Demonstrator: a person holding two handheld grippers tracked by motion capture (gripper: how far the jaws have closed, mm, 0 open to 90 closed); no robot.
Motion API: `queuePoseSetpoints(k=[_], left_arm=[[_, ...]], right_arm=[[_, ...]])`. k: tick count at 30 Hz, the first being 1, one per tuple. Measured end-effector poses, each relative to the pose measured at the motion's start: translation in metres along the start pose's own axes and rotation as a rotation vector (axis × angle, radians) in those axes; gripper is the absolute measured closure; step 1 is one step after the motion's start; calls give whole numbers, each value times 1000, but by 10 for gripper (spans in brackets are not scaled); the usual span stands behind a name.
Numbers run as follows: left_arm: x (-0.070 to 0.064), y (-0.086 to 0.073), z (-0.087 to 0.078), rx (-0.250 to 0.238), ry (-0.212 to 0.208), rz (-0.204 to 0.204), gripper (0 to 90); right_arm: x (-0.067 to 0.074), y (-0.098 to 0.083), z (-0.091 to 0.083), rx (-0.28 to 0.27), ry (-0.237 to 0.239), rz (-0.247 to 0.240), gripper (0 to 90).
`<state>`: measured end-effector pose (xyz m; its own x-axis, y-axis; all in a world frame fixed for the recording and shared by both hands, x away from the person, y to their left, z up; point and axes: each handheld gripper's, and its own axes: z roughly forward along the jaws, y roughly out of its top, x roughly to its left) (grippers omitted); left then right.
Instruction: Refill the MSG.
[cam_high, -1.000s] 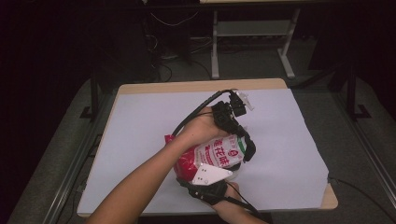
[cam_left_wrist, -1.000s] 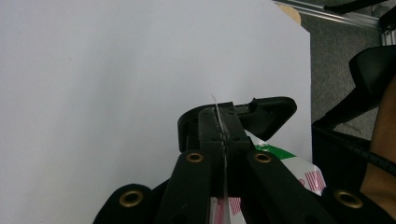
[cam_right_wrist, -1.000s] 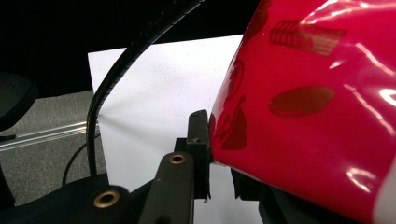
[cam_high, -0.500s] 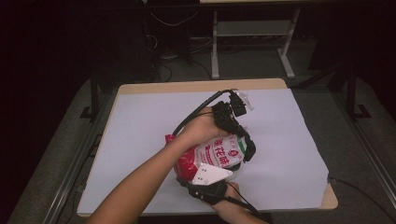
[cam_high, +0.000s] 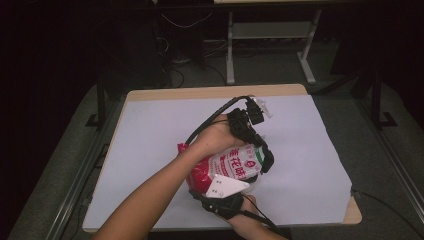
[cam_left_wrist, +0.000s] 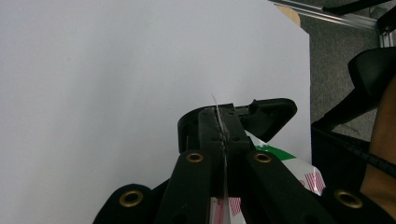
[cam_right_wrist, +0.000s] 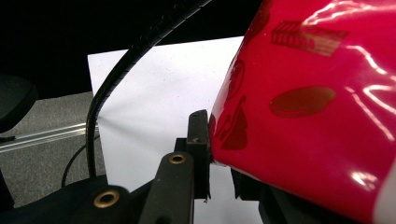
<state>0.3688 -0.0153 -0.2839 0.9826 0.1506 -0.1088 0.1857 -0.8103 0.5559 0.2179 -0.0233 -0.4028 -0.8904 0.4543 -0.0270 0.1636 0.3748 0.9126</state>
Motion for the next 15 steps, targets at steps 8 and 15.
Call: queuePoseSetpoints(k=[8,15], left_arm=[[1,0,0,1,3,3,899],[1,0,1,3,3,0,899]], right_arm=[[0,1,0,-3,3,3,789],[0,1,0,-5,5,5,789]])
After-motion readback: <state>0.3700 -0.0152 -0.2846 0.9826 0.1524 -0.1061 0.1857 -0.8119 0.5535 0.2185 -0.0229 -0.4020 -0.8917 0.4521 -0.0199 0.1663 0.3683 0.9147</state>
